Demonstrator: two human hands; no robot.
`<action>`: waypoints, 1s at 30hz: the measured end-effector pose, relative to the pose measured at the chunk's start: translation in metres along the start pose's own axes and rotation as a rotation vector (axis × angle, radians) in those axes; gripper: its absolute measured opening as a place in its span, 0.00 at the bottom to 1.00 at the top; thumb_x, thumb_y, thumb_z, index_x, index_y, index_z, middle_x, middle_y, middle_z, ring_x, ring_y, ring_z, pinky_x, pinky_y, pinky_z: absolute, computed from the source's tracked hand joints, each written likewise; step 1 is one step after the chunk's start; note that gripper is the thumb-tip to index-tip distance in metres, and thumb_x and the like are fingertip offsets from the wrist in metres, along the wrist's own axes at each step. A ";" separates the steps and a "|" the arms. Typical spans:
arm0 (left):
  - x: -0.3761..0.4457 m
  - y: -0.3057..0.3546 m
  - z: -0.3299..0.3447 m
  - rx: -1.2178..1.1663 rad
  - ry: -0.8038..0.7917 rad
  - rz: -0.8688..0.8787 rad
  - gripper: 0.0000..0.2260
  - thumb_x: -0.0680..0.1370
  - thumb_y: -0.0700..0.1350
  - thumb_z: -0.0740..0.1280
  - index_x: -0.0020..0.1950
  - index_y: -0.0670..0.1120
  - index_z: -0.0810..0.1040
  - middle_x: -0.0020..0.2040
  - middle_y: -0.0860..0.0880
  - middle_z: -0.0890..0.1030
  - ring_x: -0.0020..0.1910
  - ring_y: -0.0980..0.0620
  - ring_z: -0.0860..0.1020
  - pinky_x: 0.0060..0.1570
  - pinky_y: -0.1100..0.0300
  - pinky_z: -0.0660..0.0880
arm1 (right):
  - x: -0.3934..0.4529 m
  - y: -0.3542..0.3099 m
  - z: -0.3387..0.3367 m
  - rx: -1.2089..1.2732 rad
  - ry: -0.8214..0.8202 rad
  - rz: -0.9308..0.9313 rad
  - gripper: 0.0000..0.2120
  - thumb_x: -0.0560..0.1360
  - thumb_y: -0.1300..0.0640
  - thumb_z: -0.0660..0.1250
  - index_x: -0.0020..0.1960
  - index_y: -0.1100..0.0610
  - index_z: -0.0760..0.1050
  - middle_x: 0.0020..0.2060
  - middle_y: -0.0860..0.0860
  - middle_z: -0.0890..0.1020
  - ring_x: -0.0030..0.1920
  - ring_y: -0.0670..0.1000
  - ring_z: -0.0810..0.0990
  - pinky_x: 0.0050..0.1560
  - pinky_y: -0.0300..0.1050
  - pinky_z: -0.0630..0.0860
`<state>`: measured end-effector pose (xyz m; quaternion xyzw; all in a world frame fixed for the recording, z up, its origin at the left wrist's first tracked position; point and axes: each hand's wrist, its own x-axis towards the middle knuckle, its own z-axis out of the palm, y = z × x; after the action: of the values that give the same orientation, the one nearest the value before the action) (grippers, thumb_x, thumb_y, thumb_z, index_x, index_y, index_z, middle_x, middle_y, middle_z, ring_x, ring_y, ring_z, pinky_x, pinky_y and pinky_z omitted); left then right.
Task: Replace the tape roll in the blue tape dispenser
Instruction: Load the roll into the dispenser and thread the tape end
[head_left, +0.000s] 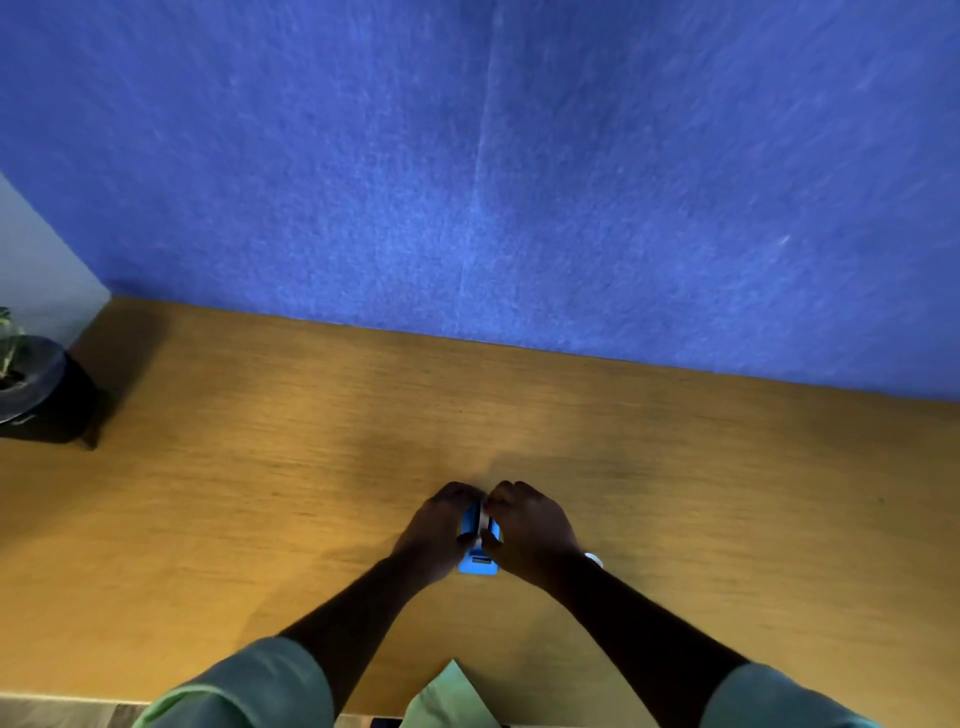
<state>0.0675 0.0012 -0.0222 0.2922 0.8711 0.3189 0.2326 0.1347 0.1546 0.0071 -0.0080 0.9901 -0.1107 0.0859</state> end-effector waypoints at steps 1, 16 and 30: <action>0.000 0.000 0.000 0.006 -0.002 -0.002 0.23 0.73 0.41 0.72 0.68 0.48 0.76 0.67 0.51 0.75 0.65 0.53 0.76 0.65 0.64 0.71 | 0.002 0.000 -0.001 -0.019 -0.010 -0.007 0.17 0.75 0.49 0.66 0.60 0.56 0.81 0.54 0.51 0.82 0.55 0.53 0.80 0.50 0.49 0.81; 0.000 0.000 0.003 0.012 0.024 -0.041 0.24 0.72 0.42 0.75 0.67 0.51 0.75 0.67 0.54 0.76 0.63 0.54 0.76 0.60 0.65 0.71 | 0.035 0.011 -0.032 0.193 -0.162 0.061 0.08 0.76 0.55 0.72 0.50 0.56 0.88 0.46 0.52 0.88 0.48 0.51 0.85 0.53 0.49 0.83; 0.003 0.005 0.001 0.017 0.032 -0.091 0.26 0.69 0.41 0.77 0.66 0.50 0.76 0.65 0.53 0.78 0.62 0.53 0.77 0.61 0.59 0.75 | 0.041 0.009 -0.032 0.224 -0.170 0.139 0.10 0.79 0.55 0.68 0.49 0.60 0.86 0.44 0.55 0.88 0.45 0.53 0.86 0.50 0.52 0.84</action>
<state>0.0679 0.0065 -0.0206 0.2492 0.8897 0.3054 0.2305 0.0884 0.1687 0.0287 0.0608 0.9589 -0.2134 0.1769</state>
